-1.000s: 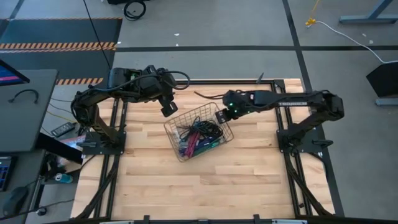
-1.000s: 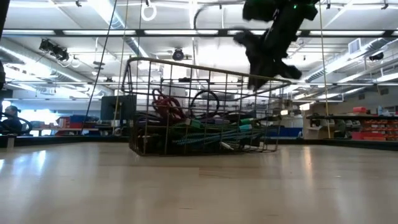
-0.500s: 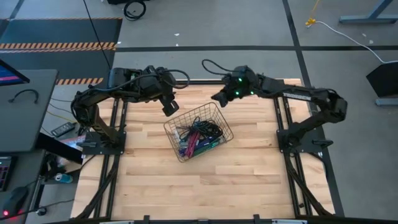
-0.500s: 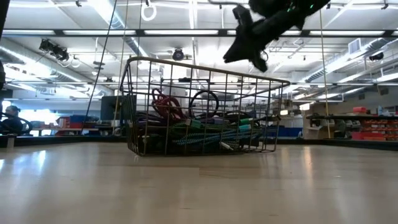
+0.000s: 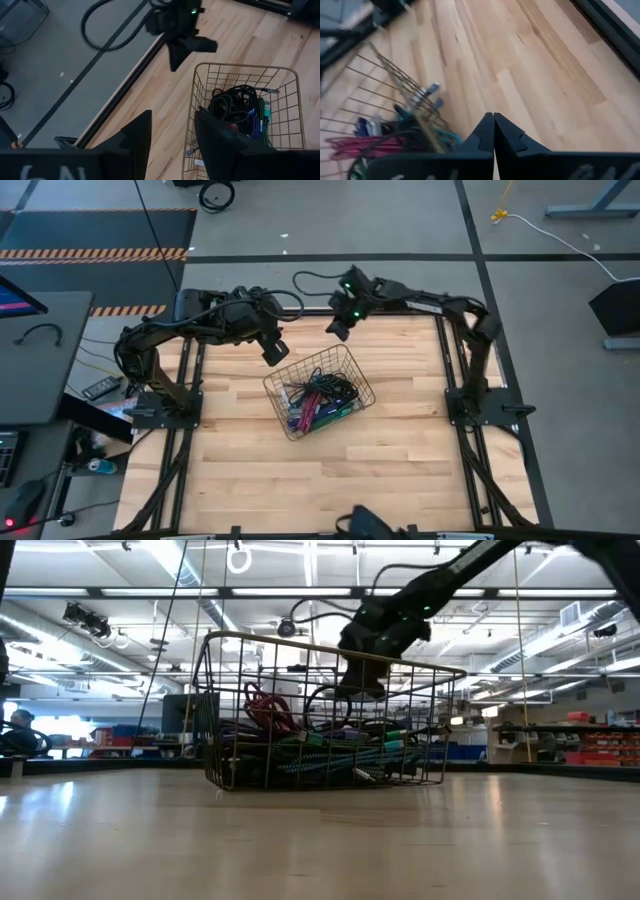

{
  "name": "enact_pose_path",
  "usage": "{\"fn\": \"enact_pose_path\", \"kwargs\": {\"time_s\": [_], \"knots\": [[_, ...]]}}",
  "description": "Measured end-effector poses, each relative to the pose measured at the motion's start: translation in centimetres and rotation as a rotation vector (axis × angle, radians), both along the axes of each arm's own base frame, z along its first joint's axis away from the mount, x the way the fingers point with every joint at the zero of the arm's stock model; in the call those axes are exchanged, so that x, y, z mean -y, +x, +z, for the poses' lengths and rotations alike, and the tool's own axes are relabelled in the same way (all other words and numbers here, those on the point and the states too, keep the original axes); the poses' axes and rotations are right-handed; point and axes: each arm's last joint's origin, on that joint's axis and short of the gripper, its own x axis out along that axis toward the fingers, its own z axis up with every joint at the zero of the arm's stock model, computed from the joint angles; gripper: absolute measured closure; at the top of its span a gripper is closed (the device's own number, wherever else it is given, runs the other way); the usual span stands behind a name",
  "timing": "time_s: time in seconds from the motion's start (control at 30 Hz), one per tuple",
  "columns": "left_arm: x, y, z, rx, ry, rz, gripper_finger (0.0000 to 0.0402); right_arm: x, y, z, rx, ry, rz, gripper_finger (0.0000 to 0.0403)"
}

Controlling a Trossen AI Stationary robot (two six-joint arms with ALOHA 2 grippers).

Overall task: Pick and place USB-C Cables
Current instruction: Adjust the wire basket

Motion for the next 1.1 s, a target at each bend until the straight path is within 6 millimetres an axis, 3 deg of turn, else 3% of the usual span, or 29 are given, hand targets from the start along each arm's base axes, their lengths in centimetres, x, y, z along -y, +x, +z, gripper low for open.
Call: {"fn": "enact_pose_path", "kwargs": {"time_s": [0.17,0.27,0.5,0.8,1.1], "knots": [[0.0,0.0,0.0,0.000,0.000,0.000,0.0246,1.8,2.0,-0.1,-0.089,-0.014,0.085,0.0401],[0.0,0.0,0.0,0.000,0.000,0.000,0.0246,1.8,2.9,-0.8,-0.161,0.009,0.141,0.0402],[0.0,0.0,0.0,0.000,0.000,0.000,0.0246,0.1,3.3,-2.4,-0.304,0.052,0.254,0.0402],[0.0,0.0,0.0,-0.001,0.000,0.000,0.0246,-2.4,1.9,-2.0,-0.550,0.060,0.299,0.0402],[0.0,-0.1,-0.1,-0.011,0.000,-0.001,0.0246,-4.7,2.1,-1.9,-0.640,0.066,0.351,0.0403]]}}
